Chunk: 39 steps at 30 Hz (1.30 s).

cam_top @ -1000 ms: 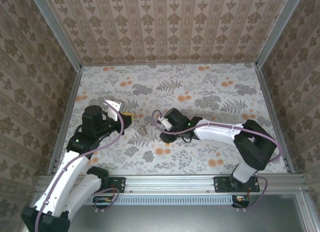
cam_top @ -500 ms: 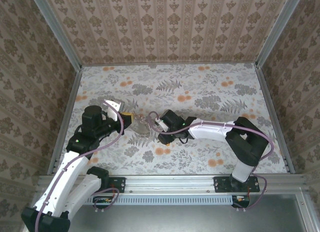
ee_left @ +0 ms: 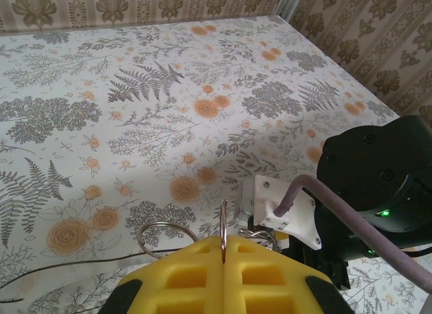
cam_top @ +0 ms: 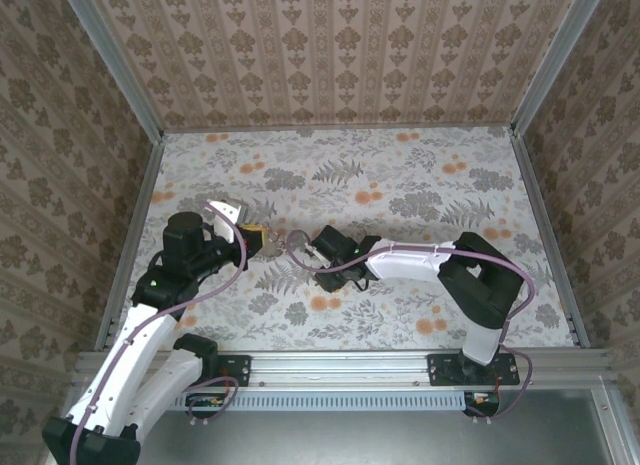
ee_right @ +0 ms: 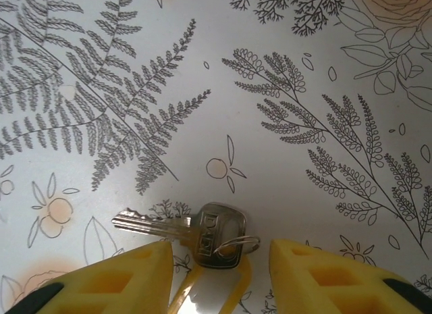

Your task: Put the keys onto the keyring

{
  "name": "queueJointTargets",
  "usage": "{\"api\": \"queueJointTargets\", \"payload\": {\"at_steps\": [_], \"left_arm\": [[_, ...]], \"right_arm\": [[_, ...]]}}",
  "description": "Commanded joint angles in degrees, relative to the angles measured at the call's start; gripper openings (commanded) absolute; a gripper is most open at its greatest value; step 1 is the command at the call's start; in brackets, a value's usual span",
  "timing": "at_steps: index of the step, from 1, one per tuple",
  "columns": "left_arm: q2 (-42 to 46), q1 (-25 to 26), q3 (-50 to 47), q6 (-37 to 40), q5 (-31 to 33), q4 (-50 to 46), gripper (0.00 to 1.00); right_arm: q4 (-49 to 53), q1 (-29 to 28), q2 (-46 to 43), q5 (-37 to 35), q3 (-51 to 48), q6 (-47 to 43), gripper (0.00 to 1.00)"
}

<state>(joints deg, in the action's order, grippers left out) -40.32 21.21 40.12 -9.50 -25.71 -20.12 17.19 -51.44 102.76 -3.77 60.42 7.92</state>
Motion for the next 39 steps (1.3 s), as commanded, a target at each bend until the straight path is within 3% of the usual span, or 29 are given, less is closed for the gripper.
{"api": "queueJointTargets", "payload": {"at_steps": [1, 20, 28, 39], "left_arm": [[1.2, -0.5, 0.1, -1.1, -0.3, 1.4, 0.00], [1.4, -0.5, 0.5, -0.7, -0.7, 1.2, 0.00], [1.5, -0.4, 0.5, -0.9, -0.7, 1.2, 0.00], [1.6, -0.3, 0.4, -0.9, -0.6, 1.0, 0.00]], "right_arm": [[1.7, -0.3, 1.0, -2.2, 1.7, 1.0, 0.42], [2.1, 0.1, 1.2, -2.8, 0.8, 1.7, 0.23], [1.8, 0.4, -0.9, -2.6, -0.7, 2.0, 0.21], [-0.1, 2.1, -5.0, 0.0, -3.9, 2.7, 0.10]]}}
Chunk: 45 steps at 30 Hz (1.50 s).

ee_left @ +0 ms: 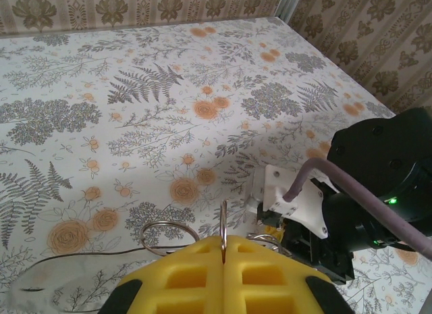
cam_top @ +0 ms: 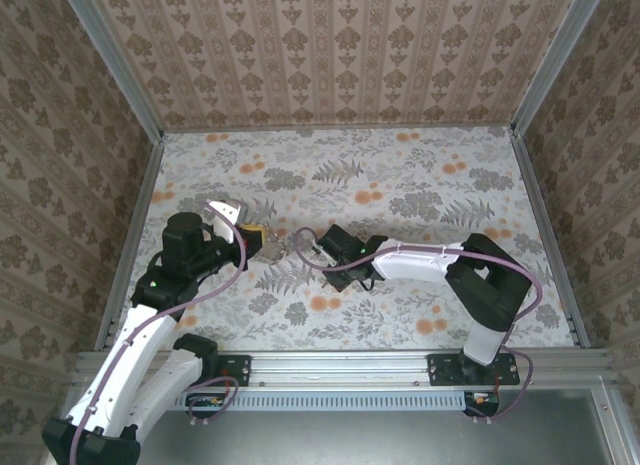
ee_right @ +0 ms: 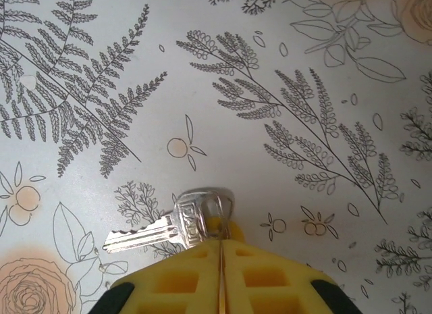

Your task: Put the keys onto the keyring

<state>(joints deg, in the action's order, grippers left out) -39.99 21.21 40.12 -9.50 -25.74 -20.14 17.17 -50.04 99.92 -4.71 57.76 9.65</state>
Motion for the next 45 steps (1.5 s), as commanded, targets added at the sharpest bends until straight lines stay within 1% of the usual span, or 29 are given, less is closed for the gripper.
{"api": "queueJointTargets", "payload": {"at_steps": [1, 4, 6, 7, 9, 12, 14, 15, 22, 26, 30, 35, 45], "left_arm": [[1.2, -0.3, 0.5, -0.9, -0.6, 1.0, 0.00], [1.3, -0.2, 0.5, -0.8, -0.4, 0.7, 0.00], [1.2, -0.2, 0.6, -0.8, -0.2, 0.6, 0.00], [1.2, 0.0, 0.6, -0.8, -0.2, 0.6, 0.00], [1.1, 0.0, 0.6, -0.7, -0.1, 0.5, 0.00], [1.1, 0.0, 0.7, -0.7, 0.1, 0.5, 0.00], [1.3, 0.0, 0.7, -0.7, 0.5, 0.2, 0.00], [1.4, 0.0, 0.7, -0.7, 0.9, 0.0, 0.00], [2.1, 0.0, 1.0, -0.3, 3.5, -1.9, 0.00], [2.1, -0.1, 1.1, -0.2, 3.7, -2.0, 0.00], [2.2, 0.0, 1.2, -0.2, 3.6, -1.9, 0.00], [1.9, -0.1, 1.2, -0.1, 3.3, -1.6, 0.00], [1.9, -0.1, 1.2, -0.2, 3.5, -1.7, 0.00]], "right_arm": [[-0.5, 0.9, -2.5, 1.5, -1.6, 1.0, 0.09], [-1.2, 1.6, -3.4, 2.5, -2.3, 0.6, 0.05], [-2.0, 1.8, -4.3, 3.2, -3.1, -0.1, 0.06], [-2.6, 1.8, -4.7, 3.6, -3.5, -0.4, 0.11], [-3.2, 1.8, -5.1, 4.2, -3.7, -1.0, 0.24], [-3.2, 1.3, -4.6, 3.3, -3.0, -0.9, 0.42], [-3.1, 0.9, -3.6, 2.4, -2.2, -0.4, 0.48], [-3.1, 0.7, -3.0, 1.9, -1.7, -0.1, 0.49], [-1.8, -0.5, 1.6, -0.8, 2.2, 0.0, 0.47], [-1.4, -0.7, 3.4, -1.1, 3.6, -0.2, 0.43], [0.2, -0.9, 4.3, -3.0, 4.3, -0.4, 0.37], [1.7, -1.4, 5.7, -4.9, 5.4, -1.2, 0.34], [1.8, -2.0, 7.2, -5.6, 6.2, -1.8, 0.31]]}}
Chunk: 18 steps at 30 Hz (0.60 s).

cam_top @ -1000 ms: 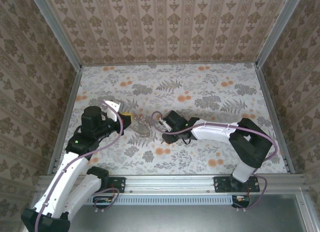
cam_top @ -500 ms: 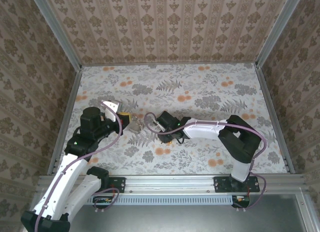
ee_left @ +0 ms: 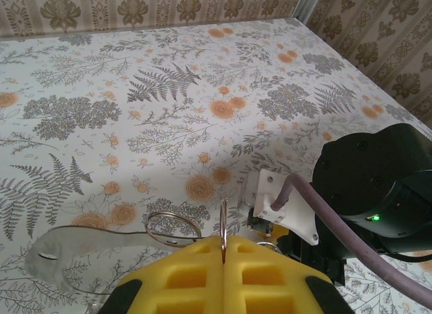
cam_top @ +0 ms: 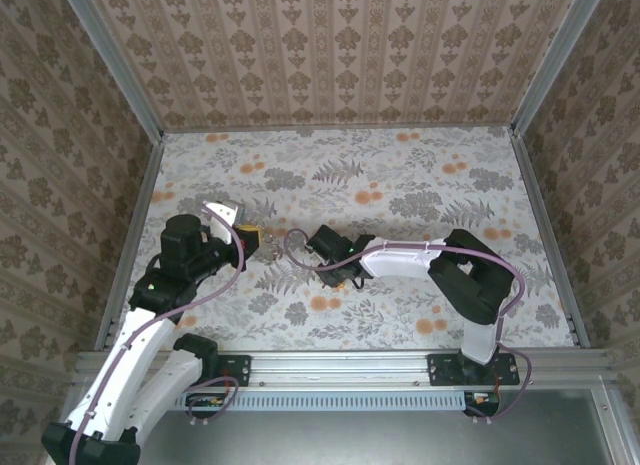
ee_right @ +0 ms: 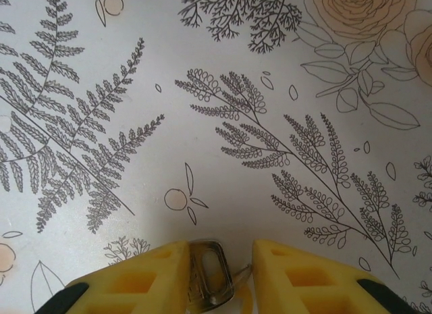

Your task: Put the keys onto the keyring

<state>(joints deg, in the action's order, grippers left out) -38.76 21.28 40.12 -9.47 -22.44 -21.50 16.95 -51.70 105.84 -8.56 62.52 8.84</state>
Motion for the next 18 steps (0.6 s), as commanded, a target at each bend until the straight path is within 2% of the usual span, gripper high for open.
{"api": "queueJointTargets", "payload": {"at_steps": [1, 18], "left_arm": [[0.6, -0.1, 1.1, -0.2, 0.2, -0.3, 0.00], [0.4, -0.1, 1.4, 0.0, -0.5, -0.2, 0.00]], "right_arm": [[2.1, -0.4, 1.4, -1.9, 1.4, -1.0, 0.30], [3.0, -0.2, 0.0, -2.6, 0.4, -0.9, 0.09]]}}
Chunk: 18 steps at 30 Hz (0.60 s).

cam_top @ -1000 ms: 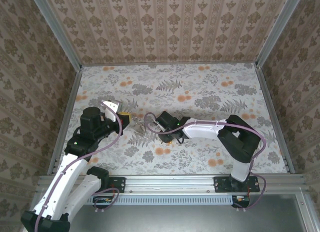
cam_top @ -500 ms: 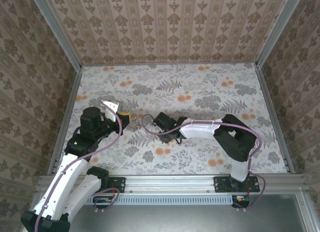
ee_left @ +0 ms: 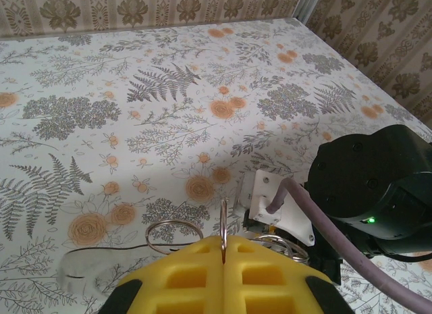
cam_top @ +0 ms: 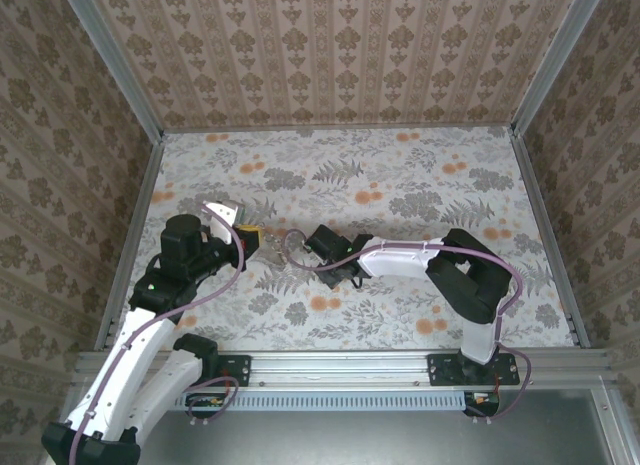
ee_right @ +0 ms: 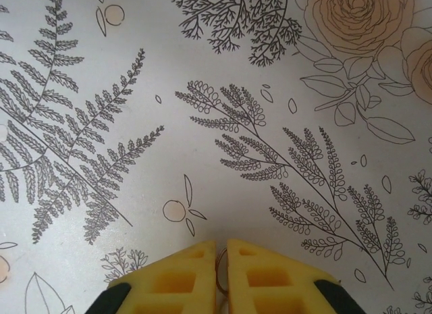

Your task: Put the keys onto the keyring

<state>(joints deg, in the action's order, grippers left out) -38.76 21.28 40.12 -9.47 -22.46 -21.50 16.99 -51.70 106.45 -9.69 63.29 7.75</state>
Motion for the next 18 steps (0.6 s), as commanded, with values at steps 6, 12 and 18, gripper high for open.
{"api": "queueJointTargets", "payload": {"at_steps": [6, 12, 18], "left_arm": [[0.4, -0.1, 1.4, -0.1, -0.7, -0.4, 0.00], [0.4, -0.1, 1.5, -0.2, -0.9, -0.2, 0.00], [0.4, -0.2, 1.3, -0.6, -0.9, -0.4, 0.00]], "right_arm": [[3.4, -0.2, -2.5, -1.3, -0.5, 0.4, 0.05], [2.9, 1.2, -5.4, 1.1, -2.0, -0.5, 0.02], [1.0, 2.1, -6.7, 5.4, -4.2, -0.9, 0.00]]}}
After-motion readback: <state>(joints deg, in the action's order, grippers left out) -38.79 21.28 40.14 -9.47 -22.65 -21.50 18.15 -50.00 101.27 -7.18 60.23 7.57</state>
